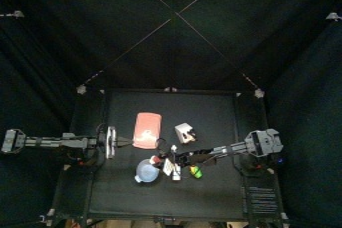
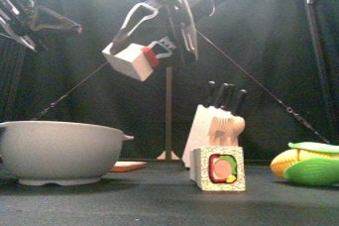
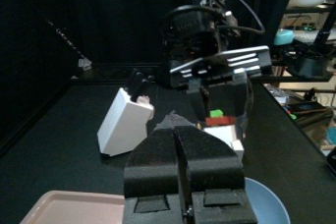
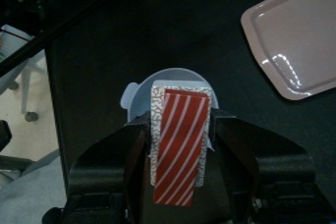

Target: Put salmon sushi in bowl

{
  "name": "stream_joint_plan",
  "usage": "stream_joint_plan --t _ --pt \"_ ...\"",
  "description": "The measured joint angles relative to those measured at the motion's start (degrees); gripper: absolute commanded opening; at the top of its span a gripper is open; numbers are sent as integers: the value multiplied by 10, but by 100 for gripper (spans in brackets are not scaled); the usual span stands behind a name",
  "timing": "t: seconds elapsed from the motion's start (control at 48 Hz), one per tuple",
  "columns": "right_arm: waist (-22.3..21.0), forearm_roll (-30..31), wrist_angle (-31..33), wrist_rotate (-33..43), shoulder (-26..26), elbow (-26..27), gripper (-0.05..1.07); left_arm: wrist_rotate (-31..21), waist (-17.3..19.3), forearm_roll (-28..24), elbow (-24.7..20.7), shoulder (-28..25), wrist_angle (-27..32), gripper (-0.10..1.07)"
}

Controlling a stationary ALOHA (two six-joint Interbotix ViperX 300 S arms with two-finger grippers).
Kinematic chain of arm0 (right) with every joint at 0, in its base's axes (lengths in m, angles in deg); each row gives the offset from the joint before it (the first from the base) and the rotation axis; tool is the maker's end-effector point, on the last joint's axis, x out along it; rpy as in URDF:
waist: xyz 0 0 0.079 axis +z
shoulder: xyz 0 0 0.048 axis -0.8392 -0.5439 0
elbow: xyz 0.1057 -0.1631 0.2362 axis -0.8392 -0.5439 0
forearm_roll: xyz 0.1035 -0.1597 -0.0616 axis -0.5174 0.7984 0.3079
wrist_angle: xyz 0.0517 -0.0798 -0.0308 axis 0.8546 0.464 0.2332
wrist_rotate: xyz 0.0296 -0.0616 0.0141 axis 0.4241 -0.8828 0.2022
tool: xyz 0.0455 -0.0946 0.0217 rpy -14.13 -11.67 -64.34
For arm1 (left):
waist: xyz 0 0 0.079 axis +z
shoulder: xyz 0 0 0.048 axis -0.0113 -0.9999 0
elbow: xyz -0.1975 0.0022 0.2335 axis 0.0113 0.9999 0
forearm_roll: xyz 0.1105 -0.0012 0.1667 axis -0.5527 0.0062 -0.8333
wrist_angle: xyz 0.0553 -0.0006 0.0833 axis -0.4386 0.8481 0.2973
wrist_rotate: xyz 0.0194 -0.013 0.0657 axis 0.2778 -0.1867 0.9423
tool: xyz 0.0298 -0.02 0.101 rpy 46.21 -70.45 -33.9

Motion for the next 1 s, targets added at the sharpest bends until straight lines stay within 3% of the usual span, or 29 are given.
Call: stream_joint_plan --t 0.5,1.0 --pt "1 4 0 0 -115 90 50 0 7 8 1 1 -3 0" --pt "6 4 27 0 -132 97 76 0 7 8 1 0 -4 0"
